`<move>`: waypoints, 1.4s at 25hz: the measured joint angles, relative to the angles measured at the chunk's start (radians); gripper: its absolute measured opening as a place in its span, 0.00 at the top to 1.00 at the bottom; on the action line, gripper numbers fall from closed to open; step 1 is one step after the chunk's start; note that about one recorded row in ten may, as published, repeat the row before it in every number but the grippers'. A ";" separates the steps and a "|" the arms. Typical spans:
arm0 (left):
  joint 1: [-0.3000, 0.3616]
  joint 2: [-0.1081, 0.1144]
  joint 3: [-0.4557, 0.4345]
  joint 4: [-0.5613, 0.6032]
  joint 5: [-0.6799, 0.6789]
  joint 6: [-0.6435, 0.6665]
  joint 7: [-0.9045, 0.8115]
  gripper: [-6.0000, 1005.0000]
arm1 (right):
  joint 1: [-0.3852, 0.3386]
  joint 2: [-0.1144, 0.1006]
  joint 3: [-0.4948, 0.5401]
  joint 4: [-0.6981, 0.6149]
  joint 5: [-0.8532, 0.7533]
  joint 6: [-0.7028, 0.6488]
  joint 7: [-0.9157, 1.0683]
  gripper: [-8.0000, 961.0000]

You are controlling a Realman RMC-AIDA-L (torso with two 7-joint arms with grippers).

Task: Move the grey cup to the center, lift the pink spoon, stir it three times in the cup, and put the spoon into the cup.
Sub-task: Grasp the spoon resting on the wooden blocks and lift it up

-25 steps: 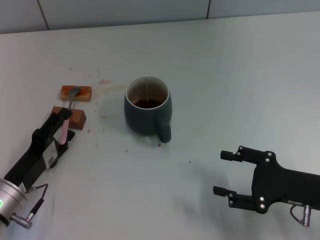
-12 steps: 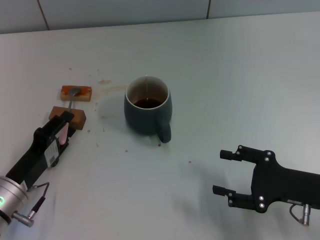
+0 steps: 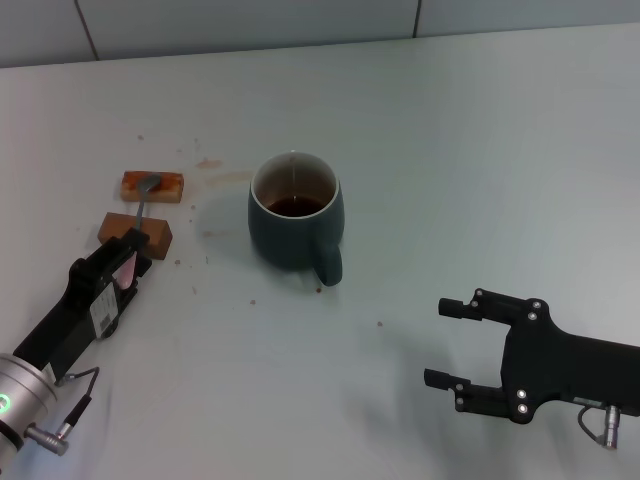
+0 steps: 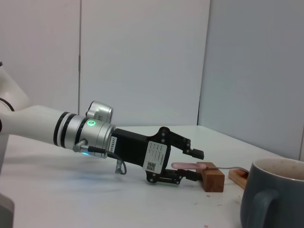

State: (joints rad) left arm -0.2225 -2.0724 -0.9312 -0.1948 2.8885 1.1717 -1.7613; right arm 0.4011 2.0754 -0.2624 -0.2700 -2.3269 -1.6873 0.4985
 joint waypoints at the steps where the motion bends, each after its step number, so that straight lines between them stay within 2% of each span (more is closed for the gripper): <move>1: 0.000 0.000 0.000 0.000 0.000 -0.001 0.000 0.56 | 0.000 0.000 0.000 0.000 0.000 0.000 0.000 0.24; 5: 0.001 0.000 0.000 0.000 -0.001 -0.005 -0.001 0.56 | 0.002 0.000 0.000 0.000 0.000 0.000 0.001 0.24; 12: 0.007 -0.002 0.000 0.000 -0.006 -0.010 0.000 0.70 | 0.002 0.000 0.000 0.000 0.000 0.000 0.002 0.24; 23: 0.006 -0.003 0.000 0.000 -0.006 -0.018 0.000 0.76 | 0.004 0.002 0.000 0.002 0.000 0.000 0.002 0.24; 25: 0.005 -0.003 0.000 0.000 -0.006 -0.019 0.001 0.85 | 0.004 0.002 0.000 0.002 0.000 0.000 0.003 0.24; 32: -0.002 -0.002 0.000 0.000 -0.002 -0.008 0.021 0.86 | 0.004 0.002 0.000 0.006 0.000 0.011 0.003 0.24; 35: -0.004 0.001 -0.006 -0.013 -0.001 0.078 0.107 0.86 | 0.005 0.002 0.000 0.007 0.000 0.011 0.003 0.24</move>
State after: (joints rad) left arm -0.2265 -2.0711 -0.9368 -0.2079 2.8871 1.2496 -1.6548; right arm 0.4059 2.0770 -0.2623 -0.2632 -2.3270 -1.6762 0.5016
